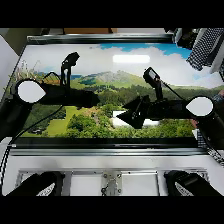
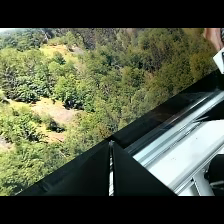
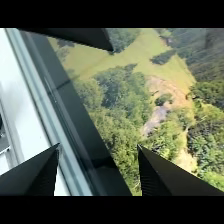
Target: Fold the clothes and pants, and hang the long-sleeved shirts on hangers.
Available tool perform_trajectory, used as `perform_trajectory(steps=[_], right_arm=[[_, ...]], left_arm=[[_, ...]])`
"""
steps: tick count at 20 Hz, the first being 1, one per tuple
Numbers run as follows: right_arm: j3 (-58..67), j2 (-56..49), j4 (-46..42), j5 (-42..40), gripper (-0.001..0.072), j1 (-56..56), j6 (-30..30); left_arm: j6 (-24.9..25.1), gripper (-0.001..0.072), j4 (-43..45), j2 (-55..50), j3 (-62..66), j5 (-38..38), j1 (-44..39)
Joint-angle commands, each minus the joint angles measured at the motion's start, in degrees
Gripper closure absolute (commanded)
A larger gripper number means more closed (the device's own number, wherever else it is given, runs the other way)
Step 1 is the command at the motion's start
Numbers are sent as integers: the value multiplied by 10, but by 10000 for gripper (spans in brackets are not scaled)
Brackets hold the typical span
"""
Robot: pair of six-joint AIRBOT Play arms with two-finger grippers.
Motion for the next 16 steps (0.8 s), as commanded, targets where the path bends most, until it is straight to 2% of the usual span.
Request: perform_trajectory(steps=[1,2,3,16], right_arm=[[-3,-3,-3,4,295,15,4],[-3,-3,-3,4,529,15,4],[-3,-3,-3,4,682,15,3],[-3,-3,-3,3,685,15,4]], left_arm=[[-1,690,-1,0,-4,3,-4],[-1,690,-1,0,-4,3,-4],[-1,690,-1,0,-4,3,-4],[-1,690,-1,0,-4,3,-4]])
